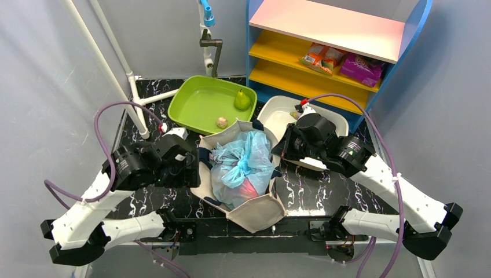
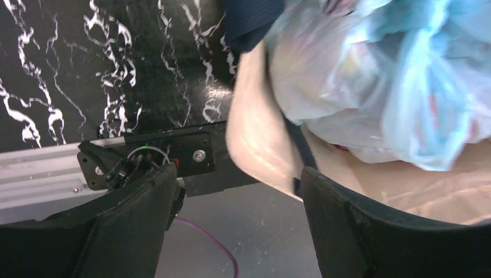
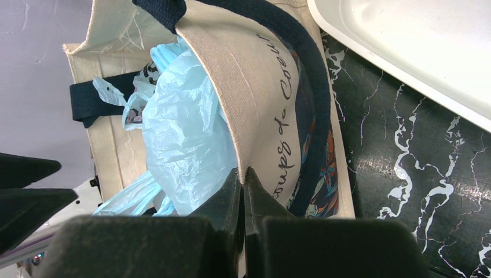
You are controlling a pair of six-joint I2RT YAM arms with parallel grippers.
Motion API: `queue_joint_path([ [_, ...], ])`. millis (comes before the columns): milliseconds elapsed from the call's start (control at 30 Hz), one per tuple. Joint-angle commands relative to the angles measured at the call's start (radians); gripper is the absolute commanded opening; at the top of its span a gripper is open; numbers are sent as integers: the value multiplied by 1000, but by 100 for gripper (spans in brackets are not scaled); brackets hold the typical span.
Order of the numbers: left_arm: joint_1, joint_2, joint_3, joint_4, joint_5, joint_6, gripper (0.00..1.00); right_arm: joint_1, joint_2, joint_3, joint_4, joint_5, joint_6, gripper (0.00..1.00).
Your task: Place the food into the grocery bag and tie it
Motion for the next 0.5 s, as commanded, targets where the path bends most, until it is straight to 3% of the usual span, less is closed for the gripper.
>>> queue_joint_path([
  [0,4,-64,-139,47,-46,-91,75,-3,-28,13,88,19,19,1],
  [233,12,-139,-320,195,-46,-145,62,-4,-24,10,84,11,26,1],
  [367,24,-165,-388,257,-36,-176,50,-4,-20,10,74,-1,29,1],
  [400,25,-170,-400,276,-30,-179,44,-4,-20,9,73,-4,30,1],
  [467,26,-179,-407,314,-18,-175,18,-4,-17,10,75,-16,31,1],
])
